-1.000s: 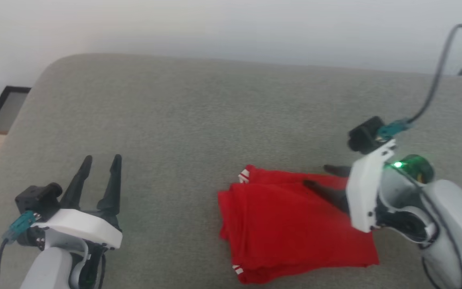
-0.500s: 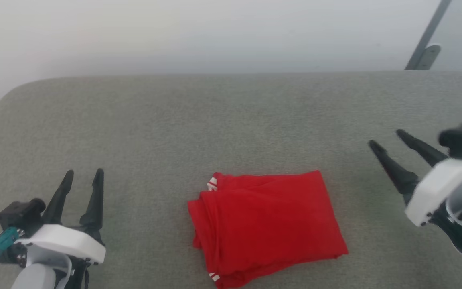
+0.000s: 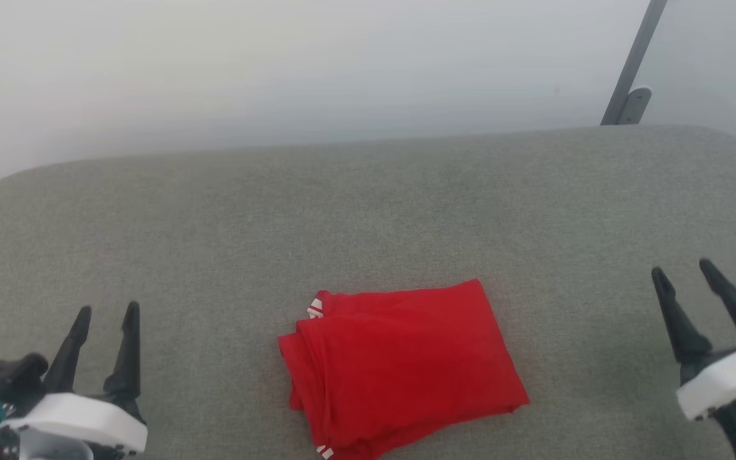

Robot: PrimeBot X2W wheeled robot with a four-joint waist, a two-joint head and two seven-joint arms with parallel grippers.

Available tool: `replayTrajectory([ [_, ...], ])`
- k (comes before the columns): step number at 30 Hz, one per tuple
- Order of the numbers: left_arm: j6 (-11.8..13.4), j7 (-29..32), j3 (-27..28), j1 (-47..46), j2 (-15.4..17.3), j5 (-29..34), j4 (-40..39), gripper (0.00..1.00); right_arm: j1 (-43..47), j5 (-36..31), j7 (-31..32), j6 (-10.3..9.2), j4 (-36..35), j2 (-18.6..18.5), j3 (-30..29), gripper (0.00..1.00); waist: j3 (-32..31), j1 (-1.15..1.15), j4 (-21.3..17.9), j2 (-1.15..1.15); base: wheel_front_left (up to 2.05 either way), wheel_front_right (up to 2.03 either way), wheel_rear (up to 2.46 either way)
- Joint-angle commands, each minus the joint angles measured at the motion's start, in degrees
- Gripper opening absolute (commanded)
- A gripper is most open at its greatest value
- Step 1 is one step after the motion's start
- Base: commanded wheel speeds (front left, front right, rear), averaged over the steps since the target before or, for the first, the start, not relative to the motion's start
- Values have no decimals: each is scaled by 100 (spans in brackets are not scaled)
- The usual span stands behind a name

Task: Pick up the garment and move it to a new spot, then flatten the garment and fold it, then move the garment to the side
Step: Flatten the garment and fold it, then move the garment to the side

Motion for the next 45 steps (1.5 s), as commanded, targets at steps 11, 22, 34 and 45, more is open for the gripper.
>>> replayTrajectory([
  [11,-11,-25,170,356,-55,4,-168,100,498,-333,-245,0,52,412,-412,100,-80,0,-14,0,0,0,0],
  [22,-24,-25,168,405,-76,30,-218,100,689,-541,-249,0,-287,589,-625,100,-82,0,37,0,0,0,0],
  [34,-29,-25,127,403,-82,22,-176,100,749,-559,-250,0,-328,592,-554,100,-95,0,101,0,0,0,0],
  [45,-31,-24,-48,234,-73,2,-121,100,454,-142,413,0,-139,363,237,100,37,0,458,0,0,0,0],
])
